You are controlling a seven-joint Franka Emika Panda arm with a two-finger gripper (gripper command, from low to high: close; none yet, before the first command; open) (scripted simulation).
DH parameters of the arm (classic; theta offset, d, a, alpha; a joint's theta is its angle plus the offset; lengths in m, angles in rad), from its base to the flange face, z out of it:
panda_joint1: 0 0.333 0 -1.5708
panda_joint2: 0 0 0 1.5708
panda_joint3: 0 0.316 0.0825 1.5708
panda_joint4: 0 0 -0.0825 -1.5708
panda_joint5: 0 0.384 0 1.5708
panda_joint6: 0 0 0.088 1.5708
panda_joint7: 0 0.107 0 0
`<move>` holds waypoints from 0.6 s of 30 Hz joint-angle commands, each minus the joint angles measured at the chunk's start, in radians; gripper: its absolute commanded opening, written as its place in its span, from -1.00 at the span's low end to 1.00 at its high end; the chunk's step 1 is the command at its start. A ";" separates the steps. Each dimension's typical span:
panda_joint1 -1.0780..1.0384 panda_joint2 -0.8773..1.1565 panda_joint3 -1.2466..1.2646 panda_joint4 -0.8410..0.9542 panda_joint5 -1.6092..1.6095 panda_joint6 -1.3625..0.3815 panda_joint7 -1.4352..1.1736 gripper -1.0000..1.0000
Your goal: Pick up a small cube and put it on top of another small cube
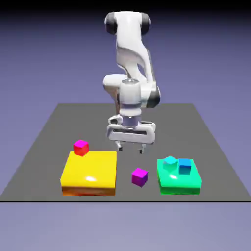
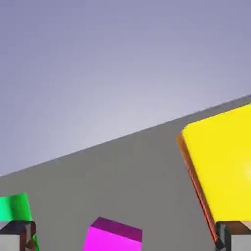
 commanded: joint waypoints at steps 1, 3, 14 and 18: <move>-0.015 0.036 0.018 0.016 0.005 -0.026 0.027 0.00; -0.045 0.109 0.054 0.049 0.014 -0.077 0.082 0.00; -0.035 0.406 0.057 0.096 -0.034 0.016 0.213 -1.00; -0.072 0.297 0.093 0.100 0.005 -0.095 0.189 -1.00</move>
